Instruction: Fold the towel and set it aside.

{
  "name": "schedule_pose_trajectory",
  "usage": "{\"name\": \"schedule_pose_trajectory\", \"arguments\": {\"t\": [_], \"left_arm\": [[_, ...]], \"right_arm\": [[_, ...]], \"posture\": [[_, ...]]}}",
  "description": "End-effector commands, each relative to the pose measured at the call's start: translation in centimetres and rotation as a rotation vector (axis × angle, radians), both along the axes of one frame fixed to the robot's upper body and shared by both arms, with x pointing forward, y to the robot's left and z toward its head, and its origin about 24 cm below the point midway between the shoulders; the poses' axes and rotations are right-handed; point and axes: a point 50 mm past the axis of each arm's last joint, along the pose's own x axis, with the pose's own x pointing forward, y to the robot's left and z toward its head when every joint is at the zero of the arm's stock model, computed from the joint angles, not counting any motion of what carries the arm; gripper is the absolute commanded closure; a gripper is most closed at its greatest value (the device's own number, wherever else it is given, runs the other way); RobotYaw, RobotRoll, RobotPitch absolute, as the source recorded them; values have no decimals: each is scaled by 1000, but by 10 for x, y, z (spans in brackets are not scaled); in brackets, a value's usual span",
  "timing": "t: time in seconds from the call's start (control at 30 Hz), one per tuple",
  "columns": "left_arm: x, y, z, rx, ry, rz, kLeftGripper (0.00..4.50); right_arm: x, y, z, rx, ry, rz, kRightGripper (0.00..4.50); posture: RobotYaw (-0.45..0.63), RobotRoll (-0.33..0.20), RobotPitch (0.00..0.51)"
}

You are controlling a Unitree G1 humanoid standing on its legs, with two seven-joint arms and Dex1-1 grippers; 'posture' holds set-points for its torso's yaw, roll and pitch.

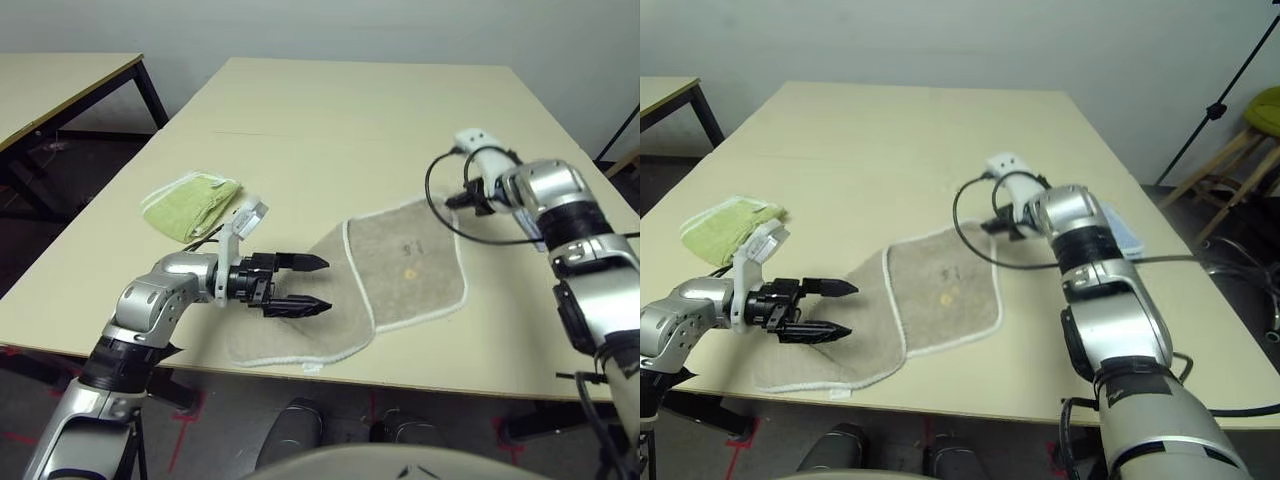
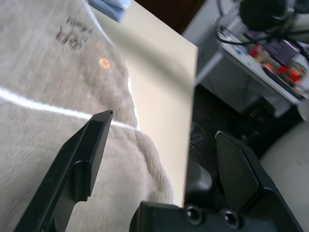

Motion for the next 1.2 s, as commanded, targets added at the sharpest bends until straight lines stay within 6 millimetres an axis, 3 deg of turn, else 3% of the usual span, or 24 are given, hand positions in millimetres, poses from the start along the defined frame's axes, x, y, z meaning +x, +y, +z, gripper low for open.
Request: {"name": "schedule_pose_trajectory", "arguments": {"t": [0.03,0.37,0.63,0.73,0.9,1.03,1.2], "left_arm": [[5,2,2,17,4,70,0],[18,-24,11,77,32,251,0],[18,-24,18,43,104,235,0],[20,-23,17,46,97,243,0],[27,-41,14,68,57,259,0],[45,-74,14,78,7,288,0],[63,-115,10,108,-31,306,0]], "right_arm": [[6,2,24,-2,-114,11,4475],[12,16,87,-26,-360,55,4475],[-5,28,172,43,-575,118,4475],[-10,26,189,35,-616,117,4475],[-7,27,177,11,-582,124,4475],[1,25,152,-35,-533,102,4475],[4,24,142,-62,-512,89,4475]], "posture": [[177,0,13],[183,0,13],[159,0,11],[158,0,7],[166,0,3],[166,0,3],[173,0,4]]}}
